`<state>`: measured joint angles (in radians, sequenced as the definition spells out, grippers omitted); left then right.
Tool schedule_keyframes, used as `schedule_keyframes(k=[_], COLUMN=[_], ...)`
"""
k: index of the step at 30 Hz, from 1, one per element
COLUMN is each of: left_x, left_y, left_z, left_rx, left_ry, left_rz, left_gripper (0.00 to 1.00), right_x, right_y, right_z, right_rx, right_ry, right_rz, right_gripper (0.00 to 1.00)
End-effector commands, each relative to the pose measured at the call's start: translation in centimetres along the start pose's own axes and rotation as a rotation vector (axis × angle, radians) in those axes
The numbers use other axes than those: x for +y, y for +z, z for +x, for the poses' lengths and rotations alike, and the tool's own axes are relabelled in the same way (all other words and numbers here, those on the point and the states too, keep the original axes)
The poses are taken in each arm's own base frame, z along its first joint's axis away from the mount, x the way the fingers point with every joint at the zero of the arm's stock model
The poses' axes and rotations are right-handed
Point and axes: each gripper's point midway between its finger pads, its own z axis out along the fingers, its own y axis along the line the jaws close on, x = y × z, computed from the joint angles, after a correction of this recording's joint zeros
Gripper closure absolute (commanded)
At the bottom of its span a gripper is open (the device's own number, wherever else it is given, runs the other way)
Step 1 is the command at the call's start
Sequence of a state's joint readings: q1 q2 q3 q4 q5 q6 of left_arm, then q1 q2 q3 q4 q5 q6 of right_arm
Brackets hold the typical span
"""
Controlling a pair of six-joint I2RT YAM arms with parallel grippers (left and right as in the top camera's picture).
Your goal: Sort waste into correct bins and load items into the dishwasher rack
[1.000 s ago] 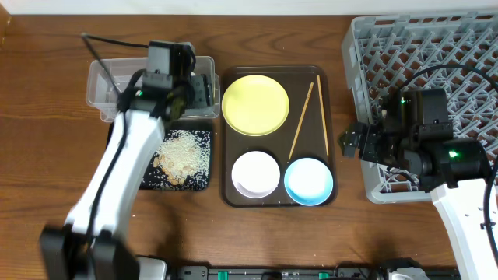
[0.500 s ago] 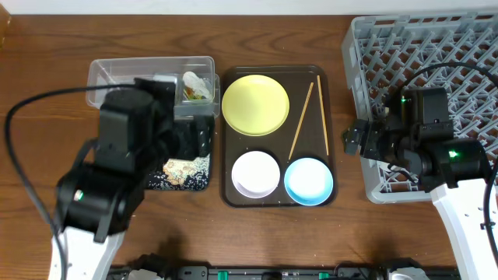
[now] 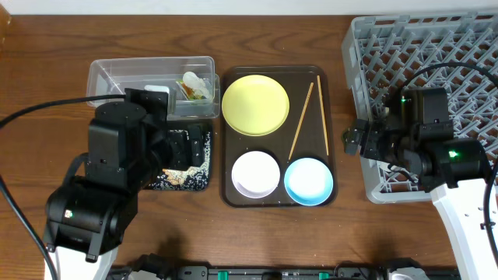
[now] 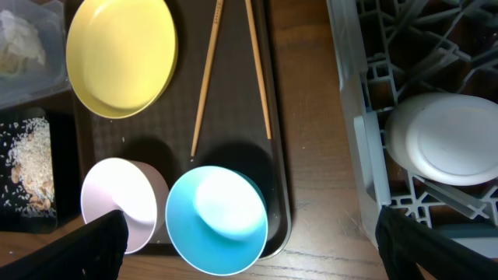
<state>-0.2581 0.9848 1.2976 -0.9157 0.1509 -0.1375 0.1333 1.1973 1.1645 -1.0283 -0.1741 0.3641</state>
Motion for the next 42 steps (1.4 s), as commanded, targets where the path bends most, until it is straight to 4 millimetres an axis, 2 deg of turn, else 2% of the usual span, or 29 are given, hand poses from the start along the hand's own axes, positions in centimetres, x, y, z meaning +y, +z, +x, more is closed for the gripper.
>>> schedule_keyframes(k=[1,6,11,18,24,34,42], left_x=[0.7,0.8,2.1,3.6,4.5,6.2,7.1], left_y=[-1.0,-2.7,-4.0,-4.1,-1.8,3.8,7.2], left_z=[-0.9,-0.1,1.2,4.3,7.3,12.1,14.1], left_rx=[-0.076,-0.194,-0.357,-0.531,-0.574,-0.545,-0.530], left_ry=[0.115,0.222,0.213,0.210,0.213,0.209,0.207], left_rz=[-0.040,-0.036,-0.065,-0.090,-0.089,-0.093,-0.094], left_gripper=[0.12,0.11,0.11,0.11,0.11,0.11,0.11], right_x=[0.4,0.4,0.4,0.4,0.4,0.4,0.4], right_y=[-0.4,-0.4,-0.4,-0.4,-0.4,-0.4,-0.4], right_z=[-0.4,-0.4,-0.4,-0.4,-0.4,-0.4,-0.4], right_rx=[-0.017,-0.017,-0.017,-0.017,-0.017,-0.017,-0.017], right_ry=[0.000,0.000,0.000,0.000,0.000,0.000,0.000], right_rz=[0.001,0.001,0.001,0.001,0.001,0.001,0.001], right_gripper=[0.01,0.01,0.01,0.01,0.01,0.01,0.01])
